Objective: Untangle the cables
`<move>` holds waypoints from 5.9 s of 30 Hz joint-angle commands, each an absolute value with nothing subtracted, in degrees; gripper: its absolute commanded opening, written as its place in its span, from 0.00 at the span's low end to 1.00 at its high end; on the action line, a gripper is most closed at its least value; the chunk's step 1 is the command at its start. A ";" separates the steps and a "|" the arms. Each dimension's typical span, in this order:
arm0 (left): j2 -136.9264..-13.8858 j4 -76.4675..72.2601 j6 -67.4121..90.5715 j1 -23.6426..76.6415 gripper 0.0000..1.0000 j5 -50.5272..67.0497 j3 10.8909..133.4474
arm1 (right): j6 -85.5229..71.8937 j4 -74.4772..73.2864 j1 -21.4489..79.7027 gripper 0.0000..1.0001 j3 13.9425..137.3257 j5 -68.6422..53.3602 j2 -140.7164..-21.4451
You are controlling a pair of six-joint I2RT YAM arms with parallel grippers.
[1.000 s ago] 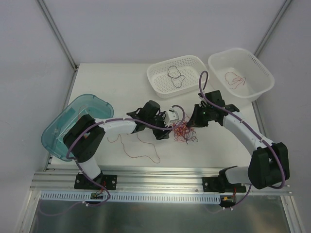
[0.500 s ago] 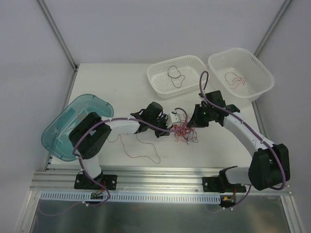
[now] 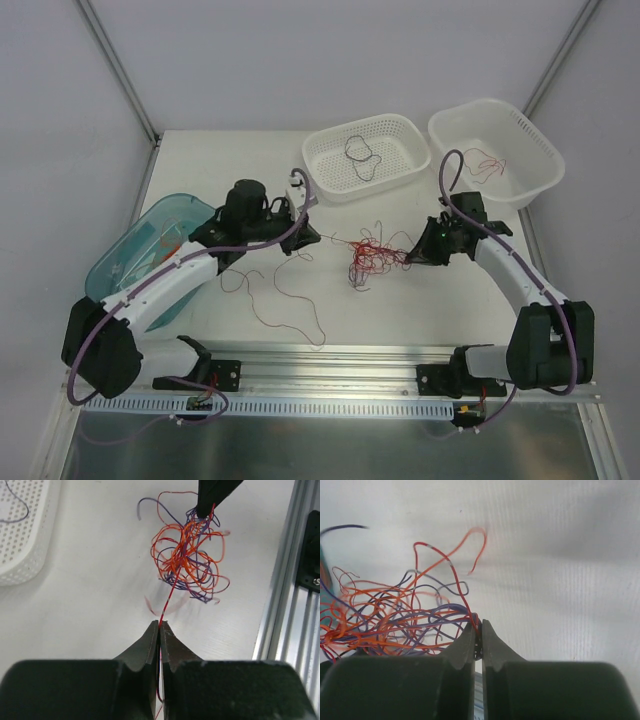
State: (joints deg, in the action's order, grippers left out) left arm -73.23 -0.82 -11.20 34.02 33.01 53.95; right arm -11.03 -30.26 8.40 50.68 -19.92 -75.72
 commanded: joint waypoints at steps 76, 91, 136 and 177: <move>-41.66 33.57 5.37 12.75 0.00 -3.50 67.74 | -7.54 -34.01 -3.32 0.01 72.07 -5.80 -87.72; -44.74 40.25 3.96 10.20 0.00 -13.72 74.09 | -10.64 -37.35 -16.97 0.01 70.05 -8.96 -79.90; -51.25 16.51 26.72 20.13 0.80 -3.25 32.70 | -5.01 -25.23 39.63 0.95 59.15 -11.25 -72.77; -56.34 31.72 27.86 20.39 0.99 -10.72 33.93 | -13.45 -17.75 47.72 0.92 52.82 -16.70 -78.75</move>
State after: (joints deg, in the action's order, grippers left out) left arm -57.06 28.60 27.70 19.92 -8.54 32.27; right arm -11.46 -20.34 46.89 53.32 -15.40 -77.84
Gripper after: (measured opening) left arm 0.991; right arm 0.923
